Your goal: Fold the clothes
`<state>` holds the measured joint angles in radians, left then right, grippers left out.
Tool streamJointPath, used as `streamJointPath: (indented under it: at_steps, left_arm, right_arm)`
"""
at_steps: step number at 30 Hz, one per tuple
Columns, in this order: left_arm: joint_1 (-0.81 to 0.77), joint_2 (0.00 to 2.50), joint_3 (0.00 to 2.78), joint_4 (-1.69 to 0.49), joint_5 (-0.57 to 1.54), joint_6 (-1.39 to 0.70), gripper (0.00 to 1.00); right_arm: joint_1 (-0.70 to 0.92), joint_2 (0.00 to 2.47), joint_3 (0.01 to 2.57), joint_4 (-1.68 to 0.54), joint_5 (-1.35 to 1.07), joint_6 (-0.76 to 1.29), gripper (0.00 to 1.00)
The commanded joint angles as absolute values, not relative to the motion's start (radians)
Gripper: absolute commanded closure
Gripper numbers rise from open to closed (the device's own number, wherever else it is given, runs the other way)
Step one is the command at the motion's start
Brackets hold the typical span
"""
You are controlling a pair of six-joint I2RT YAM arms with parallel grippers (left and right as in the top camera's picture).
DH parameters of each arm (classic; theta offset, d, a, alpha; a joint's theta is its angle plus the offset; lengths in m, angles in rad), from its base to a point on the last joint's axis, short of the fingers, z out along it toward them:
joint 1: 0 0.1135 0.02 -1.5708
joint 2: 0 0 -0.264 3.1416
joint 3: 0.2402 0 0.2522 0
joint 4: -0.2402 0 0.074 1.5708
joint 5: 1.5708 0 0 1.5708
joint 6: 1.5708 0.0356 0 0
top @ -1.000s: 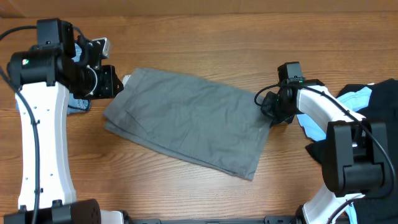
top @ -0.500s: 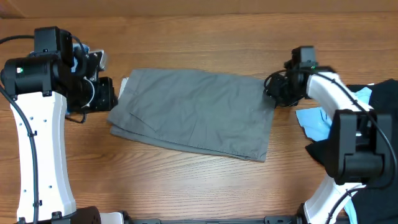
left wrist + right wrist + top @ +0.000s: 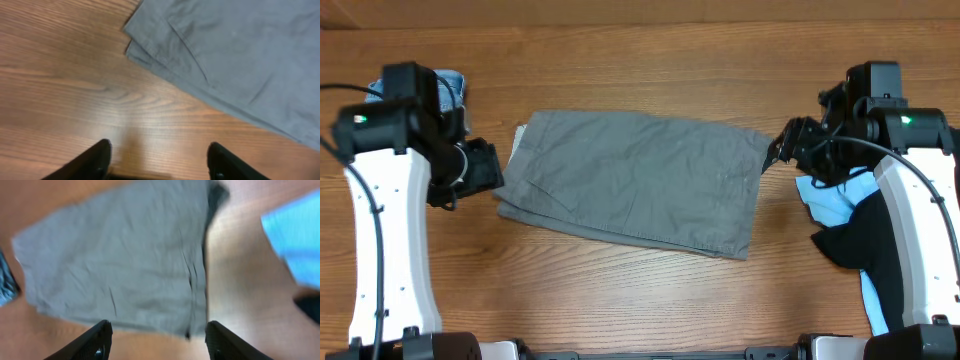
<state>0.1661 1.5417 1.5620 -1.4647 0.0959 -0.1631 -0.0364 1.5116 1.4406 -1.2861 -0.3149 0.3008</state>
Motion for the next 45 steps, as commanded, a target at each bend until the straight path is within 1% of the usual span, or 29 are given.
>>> streamJointPath:
  at_steps: [1, 3, 5, 10, 12, 16, 20, 23, 25, 27, 28, 29, 32, 39, 43, 45]
  left_arm:
    - [0.173, 1.538, 1.395, -1.352, 0.075, -0.238, 0.29]
    - [0.181, 1.546, 1.298, -1.253, 0.075, -0.249, 0.28]
    - [0.194, 1.565, 1.209, -1.153, 0.078, -0.26, 0.29]
    - [0.221, 1.651, 1.095, -0.934, 0.076, -0.246, 0.41]
    - [0.223, 1.684, 1.094, -0.883, 0.061, -0.228, 0.44]
    - [0.223, 1.742, 1.094, -0.801, 0.006, -0.202, 0.44]
    - [0.223, 1.797, 1.094, -0.743, -0.004, -0.202, 0.47]
    - [0.223, 1.841, 1.094, -0.696, -0.004, -0.202, 0.46]
    - [0.223, 1.872, 1.094, -0.682, -0.004, -0.202, 0.5]
    - [0.223, 1.894, 1.094, -0.674, -0.004, -0.202, 0.63]
    - [0.223, 1.898, 1.094, -0.672, -0.004, -0.202, 0.74]
    - [0.223, 1.898, 1.094, -0.671, -0.004, -0.202, 0.81]
    - [0.223, 1.895, 1.11, -0.686, 0.001, -0.202, 0.96]
    - [0.225, 1.811, 1.212, -0.844, 0.007, -0.206, 0.96]
    - [0.225, 1.738, 1.248, -0.899, 0.019, -0.206, 0.96]
    - [0.225, 1.704, 1.25, -0.912, 0.019, -0.206, 0.96]
  right_arm:
    - [-0.03, 1.528, 1.407, -1.324, -0.321, 0.294, 0.36]
    - [-0.02, 1.528, 1.381, -1.331, -0.338, 0.255, 0.36]
    - [-0.003, 1.528, 1.353, -1.329, -0.344, 0.238, 0.36]
    - [0.063, 1.528, 1.305, -1.304, -0.343, 0.234, 0.35]
    - [0.097, 1.528, 1.288, -1.291, -0.343, 0.235, 0.36]
    - [0.154, 1.528, 1.254, -1.279, -0.342, 0.271, 0.35]
    - [0.176, 1.528, 1.238, -1.269, -0.342, 0.289, 0.36]
    - [0.178, 1.528, 1.228, -1.262, -0.342, 0.292, 0.35]
    - [0.178, 1.528, 1.221, -1.262, -0.342, 0.293, 0.35]
    - [0.178, 1.528, 1.21, -1.261, -0.342, 0.293, 0.35]
    - [0.178, 1.528, 1.204, -1.258, -0.342, 0.294, 0.35]
    - [0.178, 1.528, 1.196, -1.253, -0.339, 0.299, 0.34]
    - [0.178, 1.528, 1.171, -1.237, -0.276, 0.337, 0.34]
    - [0.142, 1.528, 1.161, -1.247, -0.161, 0.425, 0.34]
    - [0.137, 1.528, 1.108, -1.248, -0.171, 0.451, 0.35]
    - [0.139, 1.528, 1.047, -1.206, -0.232, 0.449, 0.37]
